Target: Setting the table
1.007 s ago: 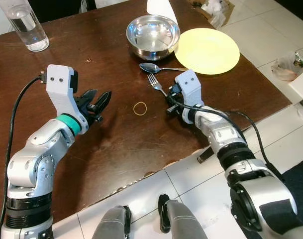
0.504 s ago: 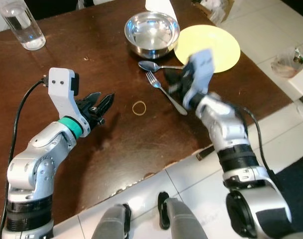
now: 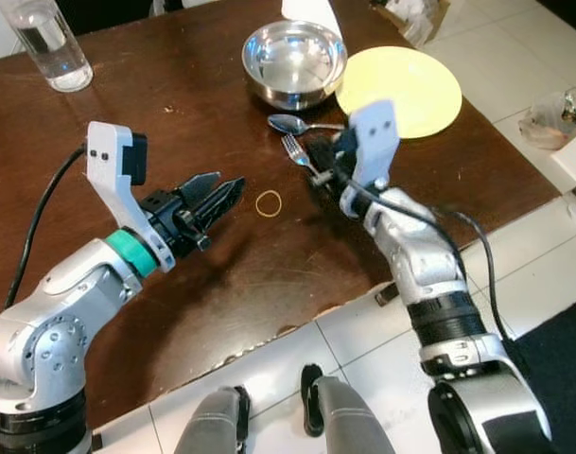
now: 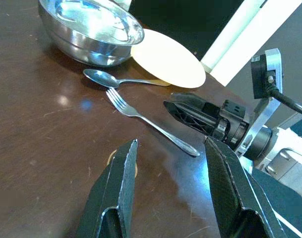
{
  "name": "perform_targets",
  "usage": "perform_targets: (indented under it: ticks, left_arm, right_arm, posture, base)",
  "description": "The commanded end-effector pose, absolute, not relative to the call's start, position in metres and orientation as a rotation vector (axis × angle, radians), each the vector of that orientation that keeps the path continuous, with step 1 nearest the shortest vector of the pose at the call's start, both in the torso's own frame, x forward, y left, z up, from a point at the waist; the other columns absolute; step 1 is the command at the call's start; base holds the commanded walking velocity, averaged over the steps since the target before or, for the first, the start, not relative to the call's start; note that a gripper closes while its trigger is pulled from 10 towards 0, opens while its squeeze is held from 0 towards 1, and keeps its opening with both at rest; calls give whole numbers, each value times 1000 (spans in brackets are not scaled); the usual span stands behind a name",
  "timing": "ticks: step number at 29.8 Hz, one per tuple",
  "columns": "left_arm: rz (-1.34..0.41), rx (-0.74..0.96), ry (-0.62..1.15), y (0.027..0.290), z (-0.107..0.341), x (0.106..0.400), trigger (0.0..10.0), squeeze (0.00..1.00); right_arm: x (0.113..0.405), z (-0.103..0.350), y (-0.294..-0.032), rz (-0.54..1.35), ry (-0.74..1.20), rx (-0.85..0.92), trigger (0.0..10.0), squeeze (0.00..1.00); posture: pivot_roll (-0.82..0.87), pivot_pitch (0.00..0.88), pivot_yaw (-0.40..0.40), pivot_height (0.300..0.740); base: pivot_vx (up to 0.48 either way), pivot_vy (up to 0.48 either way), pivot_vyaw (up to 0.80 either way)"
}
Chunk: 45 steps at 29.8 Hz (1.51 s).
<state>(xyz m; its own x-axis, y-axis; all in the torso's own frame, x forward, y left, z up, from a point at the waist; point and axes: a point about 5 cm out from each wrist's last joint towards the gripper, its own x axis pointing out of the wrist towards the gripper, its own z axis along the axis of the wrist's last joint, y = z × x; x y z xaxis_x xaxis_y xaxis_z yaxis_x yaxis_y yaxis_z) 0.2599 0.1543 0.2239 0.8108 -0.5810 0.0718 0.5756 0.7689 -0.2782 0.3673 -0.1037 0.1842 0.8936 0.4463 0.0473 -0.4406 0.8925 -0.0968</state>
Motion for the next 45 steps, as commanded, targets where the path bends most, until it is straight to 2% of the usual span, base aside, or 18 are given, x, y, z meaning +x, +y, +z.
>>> perform_targets:
  ticks: [1, 8, 14, 15, 23, 24, 29, 30, 35, 45]
  left_arm:
    - [-620, -298, 47, 156, 220, 259, 10000, 0]
    - [-621, -287, 60, 158, 221, 257, 10000, 0]
    - [-642, -261, 104, 159, 217, 254, 10000, 0]
    - [-667, -236, 132, 158, 213, 253, 10000, 0]
    - [-737, -117, 197, 166, 209, 251, 10000, 0]
    - [-742, -86, 201, 168, 209, 251, 10000, 0]
    - [-746, -62, 205, 169, 209, 250, 10000, 0]
    - [-740, -69, 204, 168, 208, 247, 10000, 0]
    - [-737, -70, 204, 168, 206, 246, 10000, 0]
    - [-725, -68, 193, 168, 203, 250, 10000, 0]
  right_arm:
    - [369, 177, -105, 446, -33, -72, 10000, 1000]
    - [373, 168, -105, 430, 2, -90, 10000, 1000]
    - [377, 152, -101, 468, 57, -174, 10000, 1000]
    - [377, 149, -100, 480, 71, -183, 10000, 0]
    - [377, 141, -102, 487, 107, -213, 10000, 0]
    - [378, 137, -105, 469, 128, -218, 6627, 0]
    - [380, 132, -107, 445, 154, -223, 6627, 0]
    - [377, 126, -104, 494, 202, -178, 0, 0]
    - [376, 125, -102, 531, 213, -141, 0, 0]
    - [379, 143, -97, 579, 111, -71, 0, 0]
  posture:
    - [12, 177, 61, 740]
    - [24, 180, 64, 740]
    - [46, 189, 68, 740]
    - [46, 190, 70, 740]
    - [50, 190, 81, 740]
    - [52, 189, 81, 740]
    - [52, 189, 81, 740]
    - [51, 185, 73, 740]
    - [49, 184, 70, 740]
    - [35, 180, 62, 740]
  base:
    - [0, 0, 0]
    - [0, 0, 0]
    - [0, 0, 0]
    - [0, 0, 0]
    - [0, 0, 0]
    - [0, 0, 0]
    - [0, 0, 0]
    - [0, 0, 0]
    - [0, 0, 0]
    - [0, 0, 0]
